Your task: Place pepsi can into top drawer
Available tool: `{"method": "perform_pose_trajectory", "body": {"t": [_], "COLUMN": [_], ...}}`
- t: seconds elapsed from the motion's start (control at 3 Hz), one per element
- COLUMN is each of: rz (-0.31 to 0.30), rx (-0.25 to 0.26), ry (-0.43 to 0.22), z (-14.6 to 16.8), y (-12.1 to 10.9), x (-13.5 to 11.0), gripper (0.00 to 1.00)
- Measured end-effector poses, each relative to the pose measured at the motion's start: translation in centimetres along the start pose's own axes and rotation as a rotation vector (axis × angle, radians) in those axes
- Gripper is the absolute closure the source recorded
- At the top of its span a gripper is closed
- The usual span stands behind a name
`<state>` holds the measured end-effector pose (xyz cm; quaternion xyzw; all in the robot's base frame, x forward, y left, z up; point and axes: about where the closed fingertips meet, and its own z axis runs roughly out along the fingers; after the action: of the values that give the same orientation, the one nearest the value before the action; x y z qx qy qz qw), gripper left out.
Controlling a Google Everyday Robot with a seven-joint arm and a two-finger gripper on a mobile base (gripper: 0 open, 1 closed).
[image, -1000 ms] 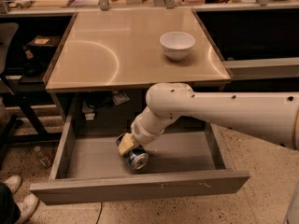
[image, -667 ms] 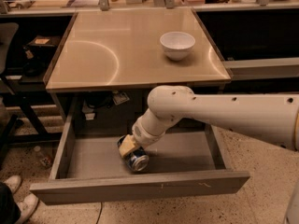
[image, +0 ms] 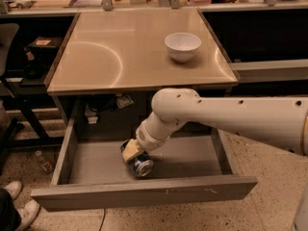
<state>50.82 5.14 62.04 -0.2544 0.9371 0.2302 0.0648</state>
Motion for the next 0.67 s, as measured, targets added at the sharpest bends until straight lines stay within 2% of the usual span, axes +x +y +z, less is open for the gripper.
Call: {"method": "perform_pose_trajectory", "body": {"t": [0.67], "rz": [0.0], "rx": [0.0], "ry": [0.0], "z": [0.0], "y": [0.0], "x": [0.0], "gripper": [0.11]}}
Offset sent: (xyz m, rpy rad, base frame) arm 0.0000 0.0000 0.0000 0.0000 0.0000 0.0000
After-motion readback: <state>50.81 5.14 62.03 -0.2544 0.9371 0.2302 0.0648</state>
